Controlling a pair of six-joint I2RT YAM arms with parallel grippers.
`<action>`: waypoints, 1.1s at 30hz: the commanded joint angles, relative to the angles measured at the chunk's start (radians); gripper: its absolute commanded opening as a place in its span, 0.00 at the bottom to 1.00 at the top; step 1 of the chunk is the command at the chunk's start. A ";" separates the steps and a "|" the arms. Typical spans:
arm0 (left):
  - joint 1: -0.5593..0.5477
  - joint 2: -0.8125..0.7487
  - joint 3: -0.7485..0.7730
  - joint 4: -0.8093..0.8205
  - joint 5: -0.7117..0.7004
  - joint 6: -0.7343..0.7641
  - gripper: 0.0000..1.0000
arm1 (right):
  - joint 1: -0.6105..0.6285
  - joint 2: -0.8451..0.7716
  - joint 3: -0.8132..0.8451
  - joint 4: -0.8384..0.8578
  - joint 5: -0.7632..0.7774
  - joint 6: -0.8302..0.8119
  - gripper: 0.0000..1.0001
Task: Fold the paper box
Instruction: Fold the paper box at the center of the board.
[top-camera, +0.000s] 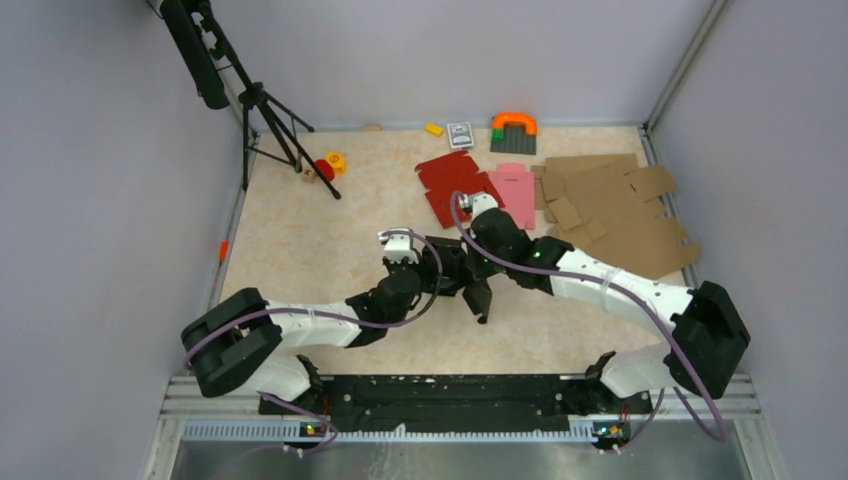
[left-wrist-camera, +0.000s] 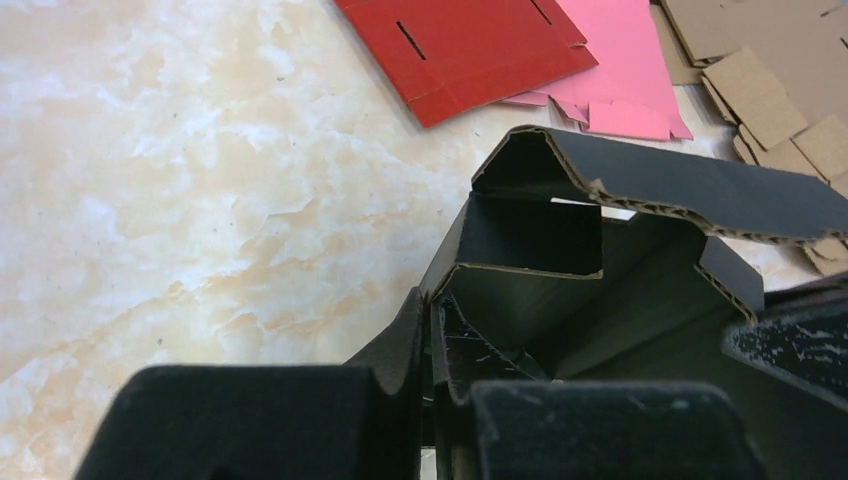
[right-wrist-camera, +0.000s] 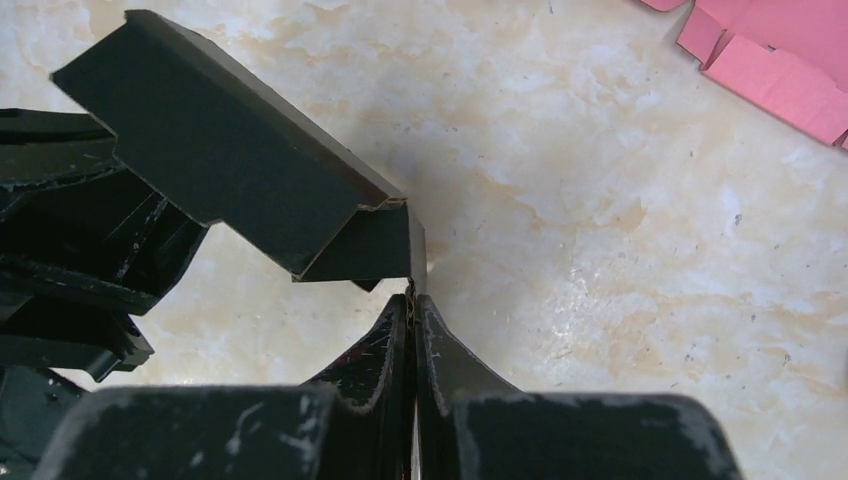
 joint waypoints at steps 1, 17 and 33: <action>-0.010 0.005 0.031 -0.068 -0.033 -0.159 0.00 | 0.047 -0.013 -0.021 0.104 0.071 0.048 0.00; -0.009 -0.040 0.020 -0.167 -0.010 -0.263 0.05 | 0.079 0.009 -0.043 0.206 0.186 0.186 0.00; 0.035 -0.583 -0.066 -0.553 0.198 -0.186 0.77 | 0.083 0.018 -0.048 0.195 0.122 0.007 0.00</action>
